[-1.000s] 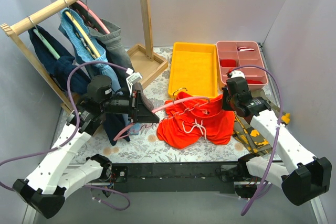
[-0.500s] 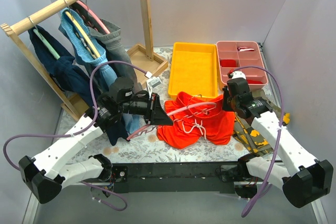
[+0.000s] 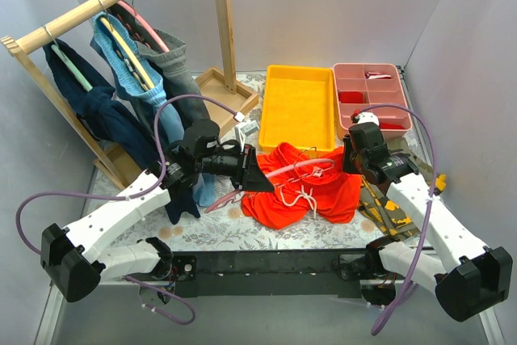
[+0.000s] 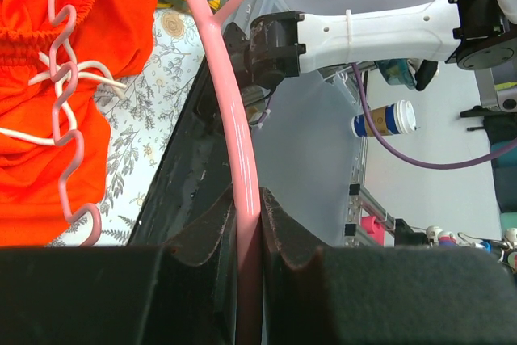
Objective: Place the shorts on the hanger
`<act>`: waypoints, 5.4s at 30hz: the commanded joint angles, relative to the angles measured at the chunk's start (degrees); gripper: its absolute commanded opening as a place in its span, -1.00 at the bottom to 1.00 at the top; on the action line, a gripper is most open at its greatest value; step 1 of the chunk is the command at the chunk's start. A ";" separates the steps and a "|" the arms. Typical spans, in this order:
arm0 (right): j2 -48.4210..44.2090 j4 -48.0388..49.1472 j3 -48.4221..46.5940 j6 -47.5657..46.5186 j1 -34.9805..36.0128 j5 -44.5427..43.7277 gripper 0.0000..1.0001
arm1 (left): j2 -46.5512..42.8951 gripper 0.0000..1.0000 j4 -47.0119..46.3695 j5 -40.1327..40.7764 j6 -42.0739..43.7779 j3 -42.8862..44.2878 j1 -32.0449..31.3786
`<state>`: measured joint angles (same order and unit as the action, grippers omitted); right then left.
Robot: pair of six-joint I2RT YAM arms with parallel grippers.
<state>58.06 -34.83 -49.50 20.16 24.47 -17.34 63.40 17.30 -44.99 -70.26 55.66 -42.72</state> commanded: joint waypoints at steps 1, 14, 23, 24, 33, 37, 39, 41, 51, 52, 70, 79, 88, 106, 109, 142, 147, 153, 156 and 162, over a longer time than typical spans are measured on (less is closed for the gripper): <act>0.47 1.25 1.77 -0.30 0.23 -3.57 -0.35 | -0.12 -1.00 -3.67 -0.71 1.44 0.06 -0.52; 5.57 4.07 0.19 -0.39 0.23 -7.00 -0.87 | 7.18 -1.00 -7.80 -1.32 2.05 2.43 -1.75; 4.25 1.35 -12.18 -4.95 1.10 -1.74 -0.97 | 4.63 -1.00 -14.49 4.21 5.56 4.72 -2.02; 4.34 0.65 -13.51 -5.65 1.37 -1.38 -0.97 | 4.72 -1.00 -13.88 4.21 6.18 6.11 -2.10; 6.54 -3.58 -21.17 -8.56 5.50 -6.30 -0.97 | 1.82 -1.00 -3.50 8.78 13.39 12.28 -2.02; 6.71 -2.52 -22.57 -9.18 9.09 -7.79 -0.97 | 1.21 -1.00 -3.58 7.82 12.17 10.28 -2.02; 7.15 -1.39 -23.36 -10.32 10.50 -7.70 -0.97 | 0.68 -1.00 -7.96 3.17 9.89 8.16 -2.02; 7.33 0.01 -24.51 -10.41 12.18 -8.49 -0.97 | -0.28 -1.00 -10.69 3.77 8.13 5.01 -2.02; 3.03 8.46 -28.20 -11.37 13.94 -5.41 -0.97 | -6.00 -1.00 -30.30 4.39 -3.03 -3.72 -2.02; 2.59 9.24 -28.37 -11.90 13.94 -5.86 -0.97 | -5.74 -1.00 -30.39 4.56 -3.74 -3.54 -2.02; 3.72 12.07 -32.94 -15.68 13.85 -10.95 -0.97 | -7.94 -1.00 -29.70 12.56 -15.17 -5.21 -2.02; 6.62 14.43 -36.46 -16.73 13.85 5.27 -0.97 | -10.49 -1.00 -34.43 12.04 -19.74 -8.64 -2.02; 5.93 19.00 -41.75 -15.86 13.85 28.14 -0.97 | -13.02 -1.00 -40.14 13.70 -20.27 -9.16 -2.02; -2.24 17.25 -23.73 -3.75 13.76 13.48 0.07 | -16.38 -1.00 -54.91 25.30 -14.29 -11.10 -2.02; -5.40 21.89 -15.48 4.25 14.20 15.58 0.13 | -13.66 -1.00 -57.02 25.48 -13.94 -10.31 -2.28; 8.11 69.63 6.88 31.95 32.40 -32.04 0.86 | -2.14 -1.00 -61.68 36.64 -4.80 -0.29 -14.76; 11.10 69.11 4.32 34.15 33.36 -36.78 0.88 | -2.14 -1.00 -62.39 36.82 -5.41 -0.55 -14.85; 11.98 66.47 2.04 37.32 33.45 -44.08 0.97 | -2.22 -1.00 -62.30 36.73 -5.33 -0.29 -15.20; 12.77 64.72 -0.07 37.40 33.45 -45.93 0.97 | -2.22 -1.00 -62.39 36.73 -5.33 -0.29 -15.29; 14.09 52.38 -3.76 44.32 33.36 -49.45 0.74 | -2.14 -1.00 -63.44 36.73 -5.33 -0.29 -15.38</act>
<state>71.31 26.83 -48.58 57.21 57.56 -59.90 62.57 -38.20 -8.27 -78.22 51.51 -57.69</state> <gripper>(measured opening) 0.957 0.097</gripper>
